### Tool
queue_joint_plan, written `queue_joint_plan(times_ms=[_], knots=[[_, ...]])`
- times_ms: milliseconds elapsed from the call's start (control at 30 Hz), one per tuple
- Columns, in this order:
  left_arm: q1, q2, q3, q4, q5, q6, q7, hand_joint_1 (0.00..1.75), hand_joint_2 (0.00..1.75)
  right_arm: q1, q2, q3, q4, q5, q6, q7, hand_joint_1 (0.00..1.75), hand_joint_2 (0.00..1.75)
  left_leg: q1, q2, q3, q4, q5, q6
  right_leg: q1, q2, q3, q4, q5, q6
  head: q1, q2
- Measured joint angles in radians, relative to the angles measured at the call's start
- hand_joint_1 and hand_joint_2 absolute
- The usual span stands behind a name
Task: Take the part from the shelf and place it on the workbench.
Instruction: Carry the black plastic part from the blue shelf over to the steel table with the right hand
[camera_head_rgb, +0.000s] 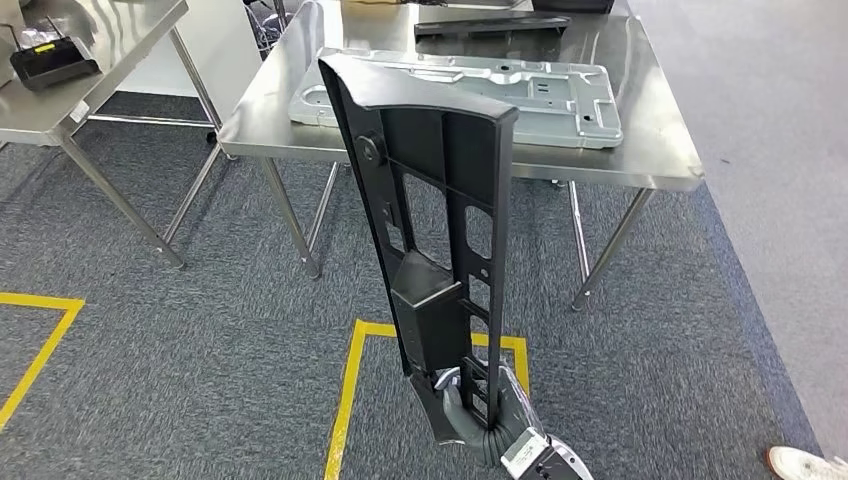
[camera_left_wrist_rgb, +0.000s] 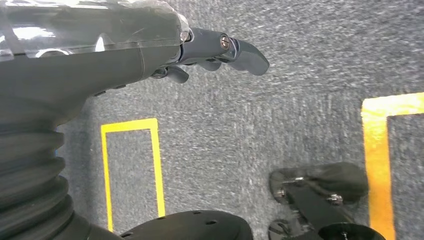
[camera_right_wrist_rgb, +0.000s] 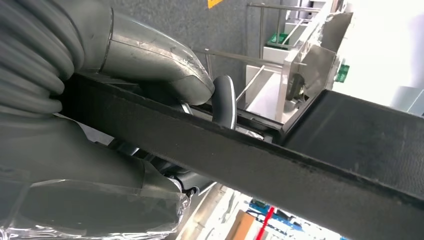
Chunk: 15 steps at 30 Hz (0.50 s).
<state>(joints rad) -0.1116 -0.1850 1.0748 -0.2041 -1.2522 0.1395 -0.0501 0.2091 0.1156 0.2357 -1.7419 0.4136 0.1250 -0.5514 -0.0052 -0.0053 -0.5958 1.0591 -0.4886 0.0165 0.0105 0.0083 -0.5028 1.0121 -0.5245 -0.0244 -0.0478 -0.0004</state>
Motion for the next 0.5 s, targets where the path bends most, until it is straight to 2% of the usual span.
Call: queue_joint_plan(times_ms=[33, 67, 133, 167, 200, 300, 333, 367, 400, 433, 467, 500], knots=[[0.001, -0.001, 0.001, 0.0, 0.001, 0.001, -0.002, 0.0, 1.75, 0.0, 0.0, 0.001, -0.001, 0.001, 0.001, 0.001, 1.75, 1.75, -0.004, 0.0, 0.002, -0.019, 0.016, 0.006, 0.0, 0.001, 0.005, 0.001, -0.005, 0.006, 0.0, 0.0], [0.001, -0.003, 0.001, 0.0, 0.001, 0.001, -0.003, 0.0, 1.75, 0.001, 0.0, 0.002, -0.001, 0.001, 0.002, 0.002, 1.75, 1.75, -0.006, -0.001, 0.003, -0.023, 0.012, 0.01, 0.001, 0.002, 0.008, 0.004, -0.005, 0.012, -0.001, 0.0], [0.001, -0.008, 0.001, 0.0, 0.0, 0.001, -0.004, 0.0, 1.75, 0.001, -0.001, 0.004, -0.004, 0.002, 0.002, 0.001, 1.75, 1.75, 0.0, -0.003, 0.024, -0.042, 0.022, 0.019, 0.002, 0.002, 0.011, 0.017, -0.006, 0.024, -0.001, 0.0], [0.001, -0.01, 0.002, 0.0, -0.001, 0.001, -0.004, 0.0, 1.75, 0.0, -0.001, 0.004, -0.004, 0.002, 0.002, 0.001, 1.75, 1.75, 0.003, -0.003, 0.037, -0.051, 0.023, 0.022, 0.002, 0.001, 0.003, 0.039, -0.012, 0.029, -0.001, 0.0], [0.001, -0.012, 0.002, 0.0, -0.002, 0.002, -0.004, 0.0, 1.75, 0.0, -0.001, 0.004, -0.005, 0.002, 0.0, 0.0, 1.75, 1.75, 0.007, -0.003, 0.049, -0.057, 0.022, 0.025, 0.0, 0.0, -0.017, 0.076, -0.026, 0.035, -0.001, 0.0], [0.004, -0.011, 0.002, 0.0, -0.003, 0.002, -0.004, 0.0, 1.75, 0.002, -0.002, 0.005, -0.006, 0.001, -0.002, -0.001, 1.75, 1.75, 0.008, -0.003, 0.063, -0.062, 0.01, 0.027, -0.015, -0.002, -0.137, 0.24, -0.092, 0.054, -0.001, 0.0], [0.005, -0.011, 0.002, 0.0, -0.003, 0.002, -0.004, 0.0, 1.75, 0.003, -0.002, 0.005, -0.006, 0.001, -0.003, -0.002, 1.75, 1.75, 0.009, -0.004, 0.069, -0.062, 0.003, 0.026, -0.02, -0.003, -0.167, 0.266, -0.097, 0.059, -0.001, 0.0], [0.006, -0.011, 0.002, 0.0, -0.003, 0.002, -0.004, 0.0, 1.75, 0.004, -0.003, 0.005, -0.006, 0.001, -0.004, -0.002, 1.75, 1.75, 0.01, -0.005, 0.077, -0.062, -0.005, 0.023, -0.024, -0.003, -0.18, 0.256, -0.081, 0.063, -0.001, 0.0], [0.007, -0.011, 0.002, 0.0, -0.003, 0.002, -0.004, 0.0, 1.75, 0.004, -0.003, 0.005, -0.006, 0.0, -0.004, -0.003, 1.75, 1.75, 0.011, -0.006, 0.089, -0.062, -0.014, 0.019, -0.027, -0.004, -0.174, 0.213, -0.043, 0.065, -0.001, 0.0], [0.008, -0.011, 0.002, 0.0, -0.003, 0.002, -0.004, 0.0, 1.75, 0.003, -0.003, 0.005, -0.006, 0.0, -0.005, -0.005, 1.75, 1.75, 0.013, -0.007, 0.101, -0.062, -0.024, 0.015, -0.03, -0.005, -0.157, 0.146, 0.01, 0.067, -0.001, 0.0], [0.008, -0.011, 0.002, 0.0, -0.003, 0.002, -0.004, 0.0, 1.75, 0.003, -0.004, 0.005, -0.005, -0.001, -0.006, -0.006, 1.75, 1.75, 0.013, -0.007, 0.113, -0.062, -0.034, 0.009, -0.03, -0.007, -0.141, 0.088, 0.047, 0.065, -0.001, 0.0], [0.009, -0.011, 0.002, 0.0, -0.003, 0.002, -0.004, 0.0, 1.75, 0.002, -0.004, 0.005, -0.004, -0.001, -0.006, -0.007, 1.75, 1.75, 0.014, -0.007, 0.122, -0.063, -0.043, 0.002, -0.028, -0.009, -0.128, 0.046, 0.068, 0.06, -0.001, 0.0]])
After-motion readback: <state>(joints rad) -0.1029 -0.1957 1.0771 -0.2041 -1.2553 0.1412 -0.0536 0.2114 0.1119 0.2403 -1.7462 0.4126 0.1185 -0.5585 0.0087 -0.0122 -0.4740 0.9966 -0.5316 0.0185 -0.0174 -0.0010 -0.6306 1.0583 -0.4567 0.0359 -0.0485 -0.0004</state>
